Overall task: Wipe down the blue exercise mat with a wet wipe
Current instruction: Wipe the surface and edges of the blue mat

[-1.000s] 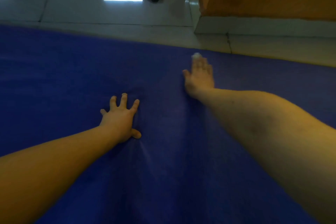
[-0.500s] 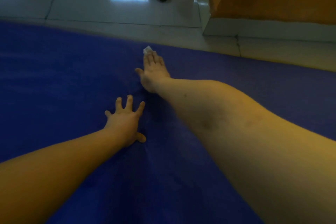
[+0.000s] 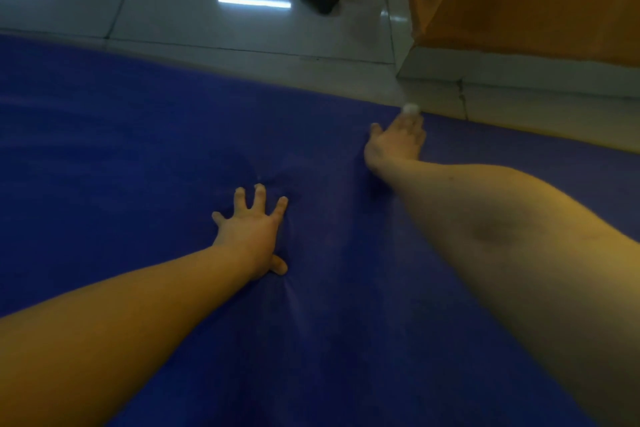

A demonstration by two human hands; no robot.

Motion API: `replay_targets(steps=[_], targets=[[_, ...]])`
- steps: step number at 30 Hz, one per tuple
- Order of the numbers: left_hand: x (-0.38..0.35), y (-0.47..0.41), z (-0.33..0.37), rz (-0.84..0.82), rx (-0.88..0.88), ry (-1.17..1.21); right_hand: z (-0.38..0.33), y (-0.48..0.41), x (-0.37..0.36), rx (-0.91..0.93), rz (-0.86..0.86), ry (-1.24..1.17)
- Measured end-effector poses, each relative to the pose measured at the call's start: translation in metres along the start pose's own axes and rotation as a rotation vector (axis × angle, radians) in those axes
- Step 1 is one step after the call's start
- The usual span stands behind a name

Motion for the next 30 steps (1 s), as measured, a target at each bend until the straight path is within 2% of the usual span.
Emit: replay_targets(steps=[3, 6, 9, 12, 16, 18, 19, 21, 25, 30], targets=[[-0.001, -0.001, 0.000, 0.000, 0.008, -0.005, -0.072, 0.045, -0.038, 0.272, 0.001, 0.004], [-0.001, 0.000, -0.002, -0.011, 0.011, 0.009, -0.133, 0.104, -0.085, 0.559, -0.135, 0.019], [-0.001, 0.001, -0.002, -0.005, 0.011, 0.011, -0.144, 0.122, -0.099, 0.735, -0.254, 0.150], [0.000, 0.001, -0.003, 0.008, 0.015, -0.008, -0.101, 0.093, -0.065, 0.656, -0.176, 0.124], [0.000, 0.003, -0.001, 0.004, 0.003, -0.019, 0.020, 0.037, -0.010, 0.209, 0.002, 0.085], [0.000, 0.003, -0.001, -0.004, 0.010, -0.025, 0.065, 0.028, 0.002, 0.000, -0.006, 0.073], [0.000, 0.003, -0.001, -0.008, 0.015, -0.029, 0.072, 0.029, 0.002, -0.046, -0.021, 0.065], [0.001, 0.003, -0.001, -0.009, 0.020, -0.033, 0.058, 0.041, -0.007, -0.012, -0.004, 0.037], [0.001, 0.001, -0.001, -0.003, 0.023, -0.033, -0.012, 0.092, -0.048, 0.305, 0.023, 0.053], [0.001, 0.000, -0.002, 0.023, 0.024, -0.037, -0.068, 0.167, -0.104, 0.699, -0.188, 0.216]])
Point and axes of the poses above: each hand's wrist, its own y-axis away from the middle knuckle, its own x-axis out of the back of the hand, z = x × y, the point moved 9 cm from there along -y, towards the middle knuckle, and after that the axes turned 7 degrees about -z, right-handed, at the moved point
